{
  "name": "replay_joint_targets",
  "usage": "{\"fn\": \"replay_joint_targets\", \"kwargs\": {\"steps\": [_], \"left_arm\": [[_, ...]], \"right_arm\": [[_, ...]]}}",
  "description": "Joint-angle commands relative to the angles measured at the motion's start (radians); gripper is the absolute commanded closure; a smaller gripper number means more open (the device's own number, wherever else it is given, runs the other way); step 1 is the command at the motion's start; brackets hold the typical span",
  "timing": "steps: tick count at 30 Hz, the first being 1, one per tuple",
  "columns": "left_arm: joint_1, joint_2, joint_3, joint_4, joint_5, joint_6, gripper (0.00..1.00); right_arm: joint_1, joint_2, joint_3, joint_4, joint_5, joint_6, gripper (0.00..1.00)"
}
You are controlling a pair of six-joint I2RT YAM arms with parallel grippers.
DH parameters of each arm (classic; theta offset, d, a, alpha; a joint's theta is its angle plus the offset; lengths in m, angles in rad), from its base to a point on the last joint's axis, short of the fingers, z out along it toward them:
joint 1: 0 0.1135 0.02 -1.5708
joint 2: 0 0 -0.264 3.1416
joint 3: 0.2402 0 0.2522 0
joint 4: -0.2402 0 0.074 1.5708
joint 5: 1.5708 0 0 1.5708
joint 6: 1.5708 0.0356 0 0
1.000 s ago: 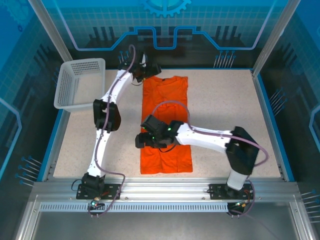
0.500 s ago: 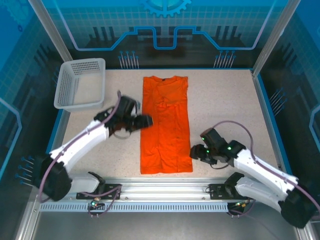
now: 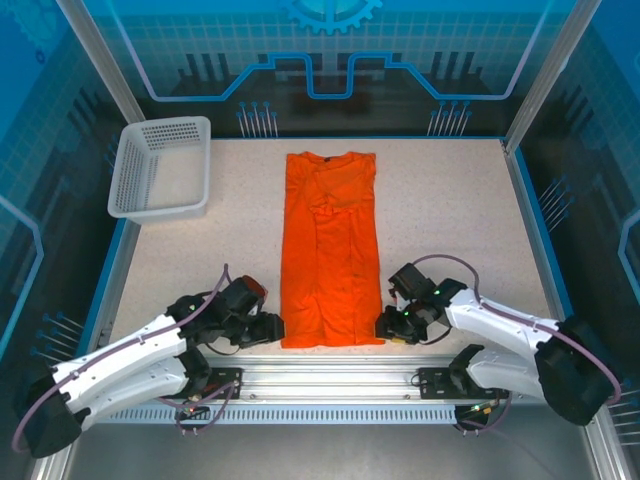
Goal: Fold and stack the t-shirts
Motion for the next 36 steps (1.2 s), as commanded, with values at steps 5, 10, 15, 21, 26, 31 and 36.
{"fn": "replay_joint_targets", "kwargs": {"steps": [5, 10, 15, 21, 26, 31, 36], "left_arm": [[-0.010, 0.023, -0.098, 0.090, 0.013, -0.113, 0.54], [-0.010, 0.086, -0.122, 0.201, 0.051, -0.130, 0.54], [-0.010, 0.167, -0.140, 0.307, 0.071, -0.146, 0.55], [-0.010, 0.190, -0.140, 0.320, 0.046, -0.144, 0.61], [-0.007, 0.191, -0.148, 0.349, 0.043, -0.154, 0.65], [-0.007, 0.209, -0.145, 0.364, 0.044, -0.146, 0.71], [-0.007, 0.215, -0.147, 0.347, 0.041, -0.136, 0.73]], "right_arm": [[0.106, 0.078, 0.067, 0.040, 0.097, 0.078, 0.57], [0.106, 0.033, 0.057, -0.011, 0.161, 0.100, 0.52], [0.099, 0.041, 0.044, -0.012, 0.152, 0.098, 0.52], [0.099, 0.085, 0.035, 0.015, 0.132, 0.094, 0.58], [0.099, 0.091, 0.028, 0.023, 0.130, 0.089, 0.68], [0.098, 0.122, 0.031, 0.042, 0.117, 0.073, 0.79], [0.097, 0.134, 0.018, 0.056, 0.110, 0.070, 0.86]]}}
